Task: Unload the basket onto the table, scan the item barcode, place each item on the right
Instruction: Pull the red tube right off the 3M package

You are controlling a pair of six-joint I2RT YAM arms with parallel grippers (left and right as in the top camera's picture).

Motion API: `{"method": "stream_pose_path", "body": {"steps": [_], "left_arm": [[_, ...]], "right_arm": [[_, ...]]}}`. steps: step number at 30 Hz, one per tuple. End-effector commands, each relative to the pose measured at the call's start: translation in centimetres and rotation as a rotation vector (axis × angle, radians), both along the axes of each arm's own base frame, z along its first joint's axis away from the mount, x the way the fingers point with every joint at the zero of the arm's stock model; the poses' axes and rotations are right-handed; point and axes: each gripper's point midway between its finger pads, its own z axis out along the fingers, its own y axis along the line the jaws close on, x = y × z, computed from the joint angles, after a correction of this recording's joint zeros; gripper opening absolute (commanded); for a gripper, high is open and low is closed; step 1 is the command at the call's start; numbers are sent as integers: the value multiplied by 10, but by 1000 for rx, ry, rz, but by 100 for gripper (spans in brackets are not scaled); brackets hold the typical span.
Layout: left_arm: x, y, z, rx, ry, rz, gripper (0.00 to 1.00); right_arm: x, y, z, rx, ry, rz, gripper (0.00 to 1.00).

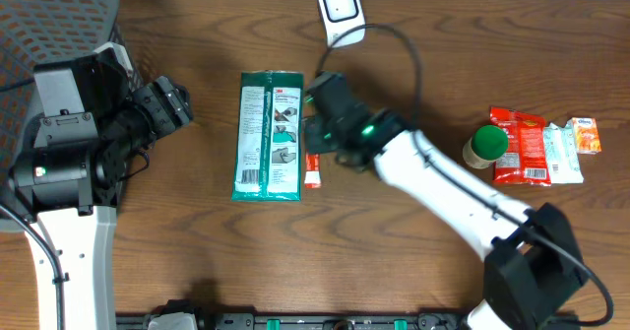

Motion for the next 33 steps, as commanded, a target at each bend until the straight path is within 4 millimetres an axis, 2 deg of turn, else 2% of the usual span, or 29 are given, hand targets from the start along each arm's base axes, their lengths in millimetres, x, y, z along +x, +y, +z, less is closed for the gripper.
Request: {"method": "stream_pose_path", "body": {"steps": [1,4,6,11,14,16,22,27,33], "left_arm": [[0,1,2,2,-5,-3,82],[0,1,2,2,-5,-3,82],[0,1,2,2,-5,-3,82],[0,1,2,2,-5,-3,82],[0,1,2,2,-5,-3,82],[0,1,2,2,-5,-3,82],[0,1,2,2,-5,-3,82],[0,1,2,2,-5,-3,82],[0,1,2,2,-5,-3,82]], "right_arm": [[-11,-14,-14,143,193,80,1],[-18,-36,-29,91,246,94,22],[-22,-41,-38,40,255,107,33],[-28,-25,-51,-15,240,104,40],[-24,-18,-60,-65,204,13,39],[-22,-6,-69,-109,152,-34,37],[-33,20,-103,-211,89,-19,30],[-38,22,-128,-353,7,-11,27],[-38,22,-127,-373,-16,-9,18]]}}
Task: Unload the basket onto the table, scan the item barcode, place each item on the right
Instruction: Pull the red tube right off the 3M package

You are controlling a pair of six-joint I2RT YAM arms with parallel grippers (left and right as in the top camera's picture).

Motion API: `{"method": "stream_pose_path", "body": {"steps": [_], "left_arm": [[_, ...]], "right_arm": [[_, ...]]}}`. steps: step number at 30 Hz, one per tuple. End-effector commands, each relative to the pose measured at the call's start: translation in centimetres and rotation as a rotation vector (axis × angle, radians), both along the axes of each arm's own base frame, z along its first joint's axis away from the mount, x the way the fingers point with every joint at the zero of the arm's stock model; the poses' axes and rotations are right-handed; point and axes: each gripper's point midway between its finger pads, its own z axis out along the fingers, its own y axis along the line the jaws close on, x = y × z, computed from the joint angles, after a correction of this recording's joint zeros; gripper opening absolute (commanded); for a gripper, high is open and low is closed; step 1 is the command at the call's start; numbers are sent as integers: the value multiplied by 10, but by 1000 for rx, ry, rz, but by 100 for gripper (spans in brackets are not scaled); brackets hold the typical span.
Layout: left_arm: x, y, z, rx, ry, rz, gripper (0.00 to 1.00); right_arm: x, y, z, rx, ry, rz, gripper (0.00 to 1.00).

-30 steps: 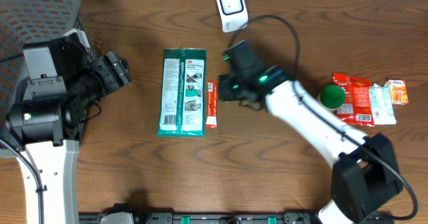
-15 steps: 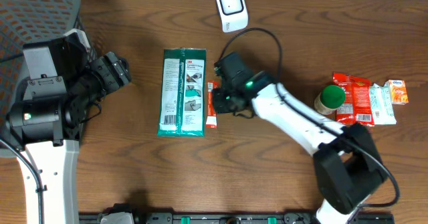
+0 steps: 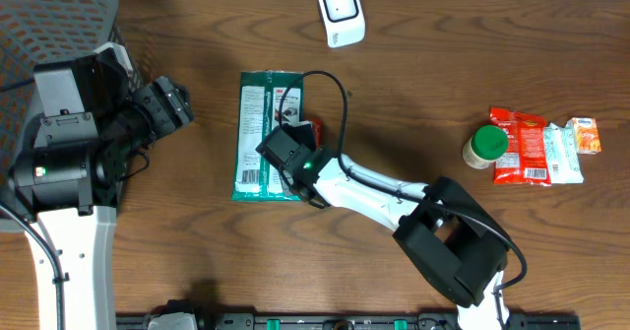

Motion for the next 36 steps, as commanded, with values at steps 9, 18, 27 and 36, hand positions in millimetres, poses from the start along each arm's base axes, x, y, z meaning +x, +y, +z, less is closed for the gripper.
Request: {"method": "stream_pose_path", "body": {"steps": [9,18,27,36], "left_arm": [[0,1,2,2,-5,-2,82],[0,1,2,2,-5,-2,82],[0,1,2,2,-5,-2,82],[0,1,2,2,-5,-2,83]], "right_arm": [[23,-32,36,-44,-87,-89,20],[29,-41,36,24,-14,-119,22],[33,-40,29,49,22,-67,23],[35,-42,13,34,39,-79,18]]}}
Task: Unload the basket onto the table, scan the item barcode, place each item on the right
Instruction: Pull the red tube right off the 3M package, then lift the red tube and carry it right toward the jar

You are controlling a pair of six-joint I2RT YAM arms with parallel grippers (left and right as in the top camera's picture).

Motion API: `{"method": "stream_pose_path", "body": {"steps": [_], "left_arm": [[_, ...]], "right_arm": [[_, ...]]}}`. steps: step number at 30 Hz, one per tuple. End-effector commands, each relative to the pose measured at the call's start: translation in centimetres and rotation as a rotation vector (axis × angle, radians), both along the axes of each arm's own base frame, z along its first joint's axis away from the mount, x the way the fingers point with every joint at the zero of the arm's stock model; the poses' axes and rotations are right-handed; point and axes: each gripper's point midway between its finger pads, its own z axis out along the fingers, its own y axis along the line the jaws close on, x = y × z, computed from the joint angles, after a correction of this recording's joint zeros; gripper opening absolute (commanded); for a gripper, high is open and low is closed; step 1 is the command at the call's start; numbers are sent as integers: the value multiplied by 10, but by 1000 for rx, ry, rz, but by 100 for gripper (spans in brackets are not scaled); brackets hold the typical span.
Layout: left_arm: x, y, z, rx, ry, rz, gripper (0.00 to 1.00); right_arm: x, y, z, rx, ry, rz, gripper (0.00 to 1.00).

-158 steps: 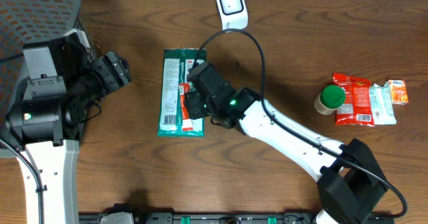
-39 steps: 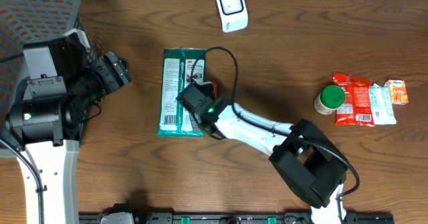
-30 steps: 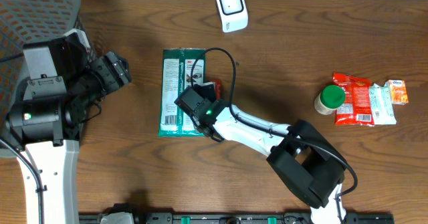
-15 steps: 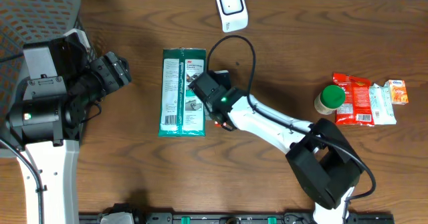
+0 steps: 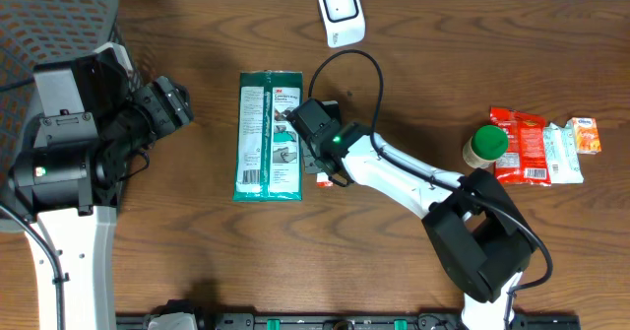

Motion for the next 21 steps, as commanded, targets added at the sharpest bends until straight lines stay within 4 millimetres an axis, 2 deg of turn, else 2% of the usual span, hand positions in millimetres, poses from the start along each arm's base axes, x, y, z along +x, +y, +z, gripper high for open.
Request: {"method": "stream_pose_path", "body": {"steps": [1,15,18,21], "left_arm": [[0,1,2,2,-5,-2,82],[0,1,2,2,-5,-2,82],[0,1,2,2,-5,-2,82],[0,1,2,1,-5,-2,82]], "right_arm": [[5,-1,-7,-9,3,0,18],[3,3,-8,10,13,10,16],[2,4,-8,10,13,12,21],[2,4,-10,8,16,12,35]]}}
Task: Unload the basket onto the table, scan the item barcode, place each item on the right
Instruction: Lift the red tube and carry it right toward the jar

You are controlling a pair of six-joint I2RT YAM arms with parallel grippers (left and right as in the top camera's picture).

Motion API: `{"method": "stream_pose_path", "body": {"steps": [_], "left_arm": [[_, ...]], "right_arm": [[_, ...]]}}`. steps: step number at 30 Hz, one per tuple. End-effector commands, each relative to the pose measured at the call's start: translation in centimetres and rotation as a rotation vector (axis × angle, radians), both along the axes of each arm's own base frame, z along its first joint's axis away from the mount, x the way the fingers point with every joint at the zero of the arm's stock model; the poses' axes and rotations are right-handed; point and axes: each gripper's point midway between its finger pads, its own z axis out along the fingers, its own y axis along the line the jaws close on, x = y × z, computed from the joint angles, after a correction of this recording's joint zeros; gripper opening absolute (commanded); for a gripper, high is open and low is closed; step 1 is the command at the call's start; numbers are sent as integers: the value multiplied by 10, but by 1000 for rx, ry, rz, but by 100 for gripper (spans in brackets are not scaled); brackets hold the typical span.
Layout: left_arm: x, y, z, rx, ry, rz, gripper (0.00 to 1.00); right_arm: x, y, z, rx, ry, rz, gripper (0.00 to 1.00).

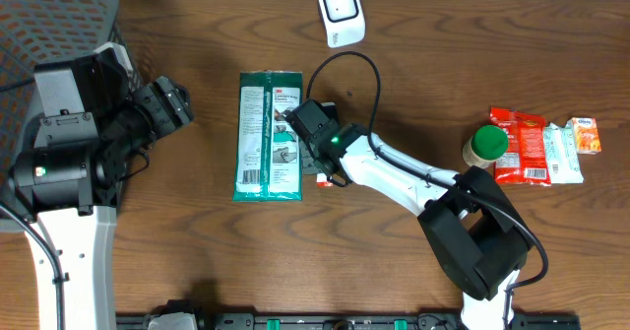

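Observation:
A green flat packet (266,133) with a white label lies lengthwise left of the table's middle. My right gripper (307,133) sits low at the packet's right edge; its jaws are hidden under the wrist. A small red and white item (322,180) peeks out just below that wrist. The white barcode scanner (340,12) stands at the far edge, beyond the packet. My left gripper (175,103) hangs at the left, apart from the packet, with nothing seen in it.
At the right lie a green-lidded jar (485,145), a red packet (520,148), a white and teal packet (559,155) and a small orange box (587,134). A grey mesh chair (49,15) fills the top left corner. A black cable loops over the right arm.
The right arm has shifted a hair to the left; its gripper stays at the green packet's right edge. The packet, the scanner and the left arm have not moved.
My right gripper was first over the small red item right of the green packet. Then it lay over the packet's lower right corner. Later it was at the packet's right edge, where it still is. The packet has stayed in place throughout.

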Motion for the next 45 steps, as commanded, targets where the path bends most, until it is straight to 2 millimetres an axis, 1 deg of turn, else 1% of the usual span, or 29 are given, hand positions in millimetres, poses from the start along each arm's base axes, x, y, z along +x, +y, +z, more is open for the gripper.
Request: {"method": "stream_pose_path", "body": {"steps": [1,3,4,6,11,13,14,15,16,18,20,21,25,27,31,34,36,42,45], "left_arm": [[0,1,2,2,-5,-2,82],[0,1,2,2,-5,-2,82],[0,1,2,2,-5,-2,82],[0,1,2,2,-5,-2,82],[0,1,2,2,-5,-3,82],[0,1,2,2,-5,-2,82],[0,1,2,2,-5,-2,82],[0,1,2,2,-5,-2,82],[0,1,2,2,-5,-2,82],[0,1,2,2,-5,-2,83],[0,1,2,2,-5,-3,82],[0,1,2,2,-5,-3,82],[0,1,2,2,-5,-2,82],[0,1,2,2,-5,-2,82],[0,1,2,2,-5,-2,82],[0,1,2,2,-5,-3,82],[0,1,2,2,-5,-2,82],[0,1,2,2,-5,-2,82],[0,1,2,2,-5,-2,82]], "right_arm": [[2,-1,-6,-13,6,2,36],[2,-2,-9,-21,7,-1,34],[1,-2,-11,-24,11,0,31],[0,-3,-17,-31,19,1,28],[-4,-3,-31,-53,42,7,27],[-4,-4,-33,-57,47,7,20],[-4,-4,-33,-57,47,6,15],[-4,-4,-33,-56,46,5,6],[-3,-5,-30,-53,43,4,1],[-1,-6,-22,-50,32,13,1],[4,-11,-8,-61,3,54,1],[8,-16,2,-80,-19,75,1],[15,-39,26,-155,-65,119,1],[16,-60,35,-231,-72,127,1],[17,-102,36,-421,-58,131,1],[16,-133,42,-560,-48,99,1],[15,-144,44,-604,-39,89,1],[16,-161,48,-726,-76,71,1],[15,-166,45,-776,-82,74,1]]}}
